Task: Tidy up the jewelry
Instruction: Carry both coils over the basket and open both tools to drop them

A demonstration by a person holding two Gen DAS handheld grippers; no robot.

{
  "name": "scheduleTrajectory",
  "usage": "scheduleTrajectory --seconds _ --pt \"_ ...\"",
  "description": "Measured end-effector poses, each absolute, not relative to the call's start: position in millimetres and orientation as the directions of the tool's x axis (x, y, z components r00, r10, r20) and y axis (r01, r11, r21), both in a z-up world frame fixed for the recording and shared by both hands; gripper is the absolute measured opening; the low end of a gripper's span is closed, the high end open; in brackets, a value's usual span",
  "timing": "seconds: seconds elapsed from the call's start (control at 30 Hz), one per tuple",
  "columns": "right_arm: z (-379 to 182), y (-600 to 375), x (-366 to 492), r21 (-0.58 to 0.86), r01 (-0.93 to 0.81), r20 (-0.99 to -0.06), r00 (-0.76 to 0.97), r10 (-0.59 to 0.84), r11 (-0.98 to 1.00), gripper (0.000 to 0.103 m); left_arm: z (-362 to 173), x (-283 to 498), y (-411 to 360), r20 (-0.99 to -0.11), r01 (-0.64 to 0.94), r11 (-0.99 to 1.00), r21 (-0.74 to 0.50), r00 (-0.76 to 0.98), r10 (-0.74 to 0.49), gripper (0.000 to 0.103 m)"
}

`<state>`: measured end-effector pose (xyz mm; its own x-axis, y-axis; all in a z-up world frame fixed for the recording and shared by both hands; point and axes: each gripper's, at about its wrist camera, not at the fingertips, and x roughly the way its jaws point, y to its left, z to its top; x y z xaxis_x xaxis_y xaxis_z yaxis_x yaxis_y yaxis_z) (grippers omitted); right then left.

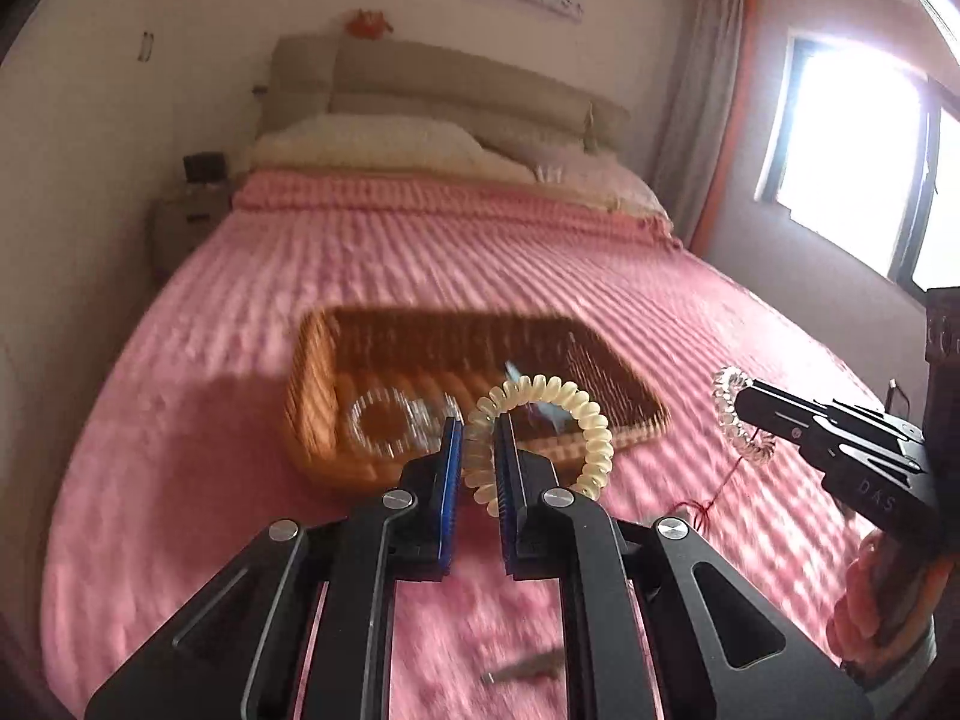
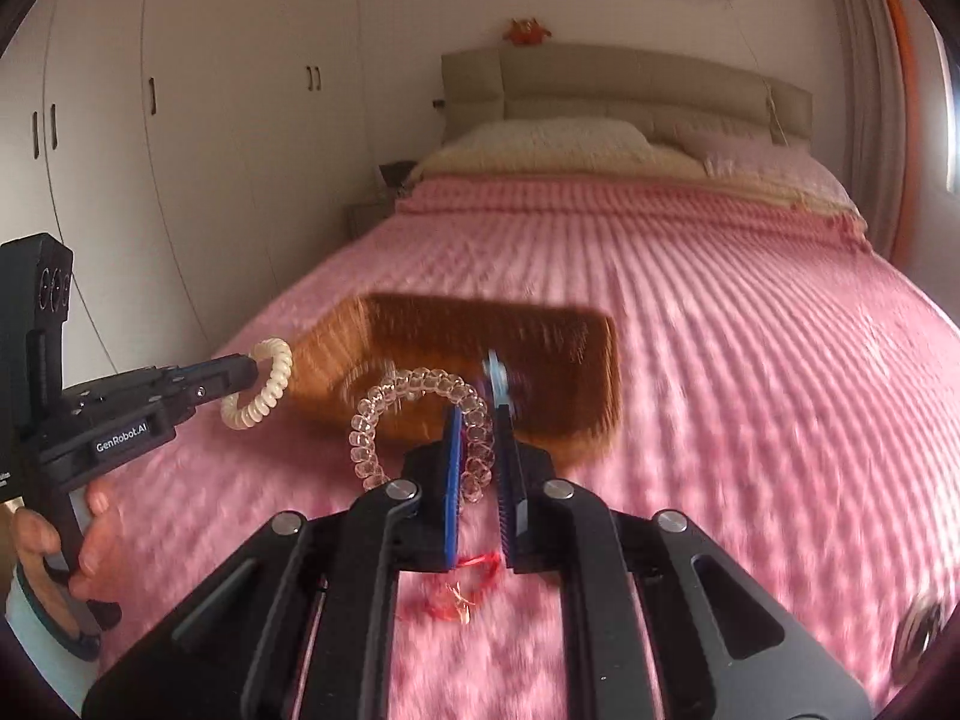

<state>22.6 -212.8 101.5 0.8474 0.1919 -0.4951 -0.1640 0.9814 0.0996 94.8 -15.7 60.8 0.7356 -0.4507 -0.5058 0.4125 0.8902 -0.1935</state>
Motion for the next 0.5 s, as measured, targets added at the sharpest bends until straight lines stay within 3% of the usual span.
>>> scheduleTrajectory --seconds 0.2,0.33,0.5 --pt "103.0 -206.3 51.8 0.114 -0.179 -0.509 0.834 0.213 0.977 0.009 66.6 115.4 -9.4 -0.488 0.395 0.895 -0.208 0.751 -0.445 0.009" --pt "95.4 -216.0 62.0 0.227 -0.22 -0.531 0.789 0.31 0.949 0.009 57.1 123.4 -7.9 -0.503 0.382 0.898 -0.219 0.744 -0.44 0.009" --pt "79.5 -222.3 63.3 0.26 -0.214 -0.554 0.765 0.327 0.942 0.009 44.6 130.3 -9.1 -0.521 0.376 0.896 -0.236 0.729 -0.443 0.009"
